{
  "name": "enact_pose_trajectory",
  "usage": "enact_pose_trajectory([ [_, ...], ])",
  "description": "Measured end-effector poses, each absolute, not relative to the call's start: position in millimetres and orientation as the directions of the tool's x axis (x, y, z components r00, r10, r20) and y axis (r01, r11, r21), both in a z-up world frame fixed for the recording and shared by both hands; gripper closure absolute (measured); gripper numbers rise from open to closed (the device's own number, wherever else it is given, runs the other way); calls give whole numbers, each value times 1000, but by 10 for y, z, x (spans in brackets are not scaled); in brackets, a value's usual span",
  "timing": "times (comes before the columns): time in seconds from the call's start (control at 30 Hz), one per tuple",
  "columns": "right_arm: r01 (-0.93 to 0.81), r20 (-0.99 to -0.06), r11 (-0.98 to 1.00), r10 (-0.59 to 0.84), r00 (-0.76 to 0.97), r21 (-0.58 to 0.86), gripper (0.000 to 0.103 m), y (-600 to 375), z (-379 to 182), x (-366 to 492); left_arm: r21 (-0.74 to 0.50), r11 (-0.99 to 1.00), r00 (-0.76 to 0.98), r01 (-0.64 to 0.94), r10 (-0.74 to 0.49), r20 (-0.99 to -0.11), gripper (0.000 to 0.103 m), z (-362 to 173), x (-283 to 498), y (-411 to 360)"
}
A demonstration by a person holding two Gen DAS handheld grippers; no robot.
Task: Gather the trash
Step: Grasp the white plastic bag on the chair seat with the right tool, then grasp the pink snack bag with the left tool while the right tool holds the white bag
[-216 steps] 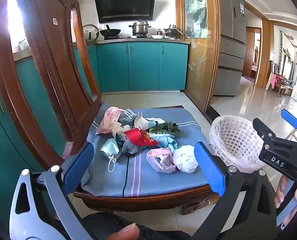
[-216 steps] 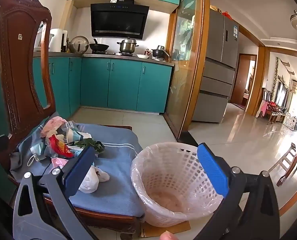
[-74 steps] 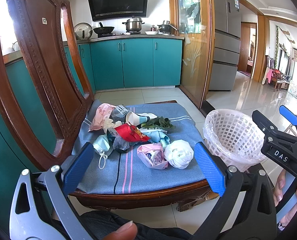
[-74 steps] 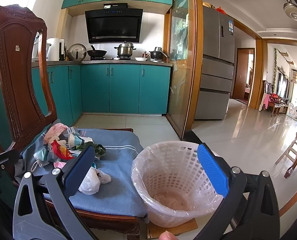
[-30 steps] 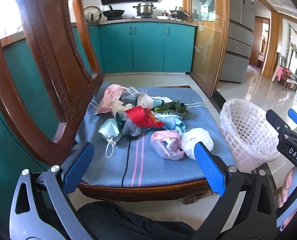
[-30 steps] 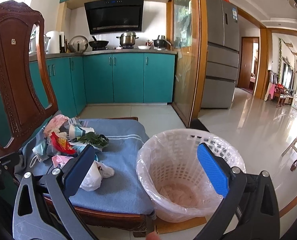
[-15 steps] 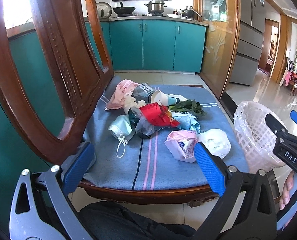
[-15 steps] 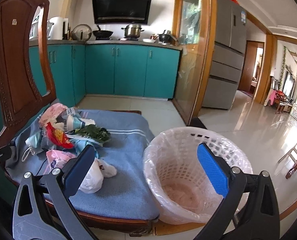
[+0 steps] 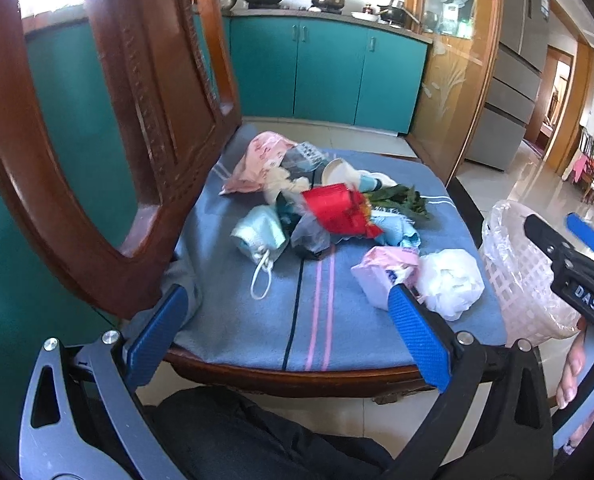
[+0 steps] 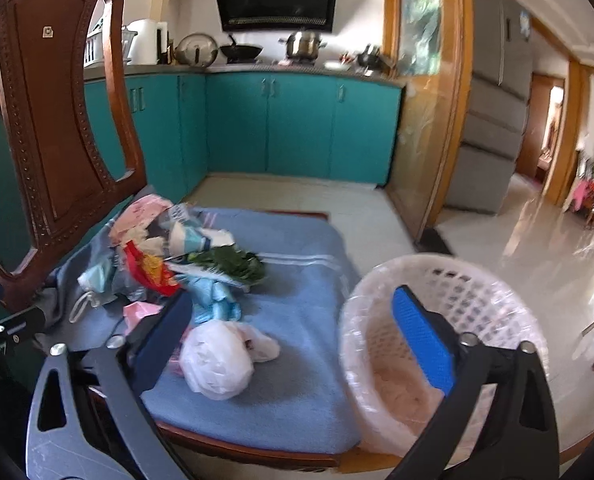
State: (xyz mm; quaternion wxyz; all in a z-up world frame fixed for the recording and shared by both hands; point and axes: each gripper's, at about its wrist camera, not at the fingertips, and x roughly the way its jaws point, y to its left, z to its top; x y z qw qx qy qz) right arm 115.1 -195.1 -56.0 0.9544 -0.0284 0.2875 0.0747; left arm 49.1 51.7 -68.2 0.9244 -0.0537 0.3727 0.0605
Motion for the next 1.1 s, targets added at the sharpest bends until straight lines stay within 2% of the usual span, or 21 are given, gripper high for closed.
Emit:
enact_pose_trajectory([
  [0.03,-176,-570,984,150,808,9,19,-1924,-588,1185,-61,986,711,-158,71,-699,4,-701,496,544],
  [0.1,-215,-611,975,200,766,50,35,-1889,-684,1244,-68,984,703,-167,70,-707,6,-748,504,582],
  [0.17,-261,-650,963,243,720,71,40,-1810,-802,1299,-68,984,690,-165,66,-721,10,-799,516,596],
  [0.27,-280,-694,959,232,681,46,40,-1687,-964,1352,-69,984,674,-162,60,-736,10,-868,549,593],
  [0.57,-330,-775,935,301,556,126,39,-1585,-1363,1552,-73,985,646,-158,47,-762,10,-977,632,569],
  [0.63,-353,-772,929,303,559,110,59,-1552,-1367,1528,-71,986,645,-153,46,-763,10,-982,665,544],
  [0.7,-361,-768,930,284,574,75,74,-1537,-1339,1501,-77,987,647,-144,35,-761,10,-978,696,513],
  [0.83,-342,-736,939,258,626,39,77,-1635,-1199,1434,-105,991,650,-85,-25,-760,10,-986,819,357],
  [1.1,-259,-684,966,186,705,-4,77,-1993,-919,1342,-65,997,614,34,-72,-786,10,-1180,1193,-120],
])
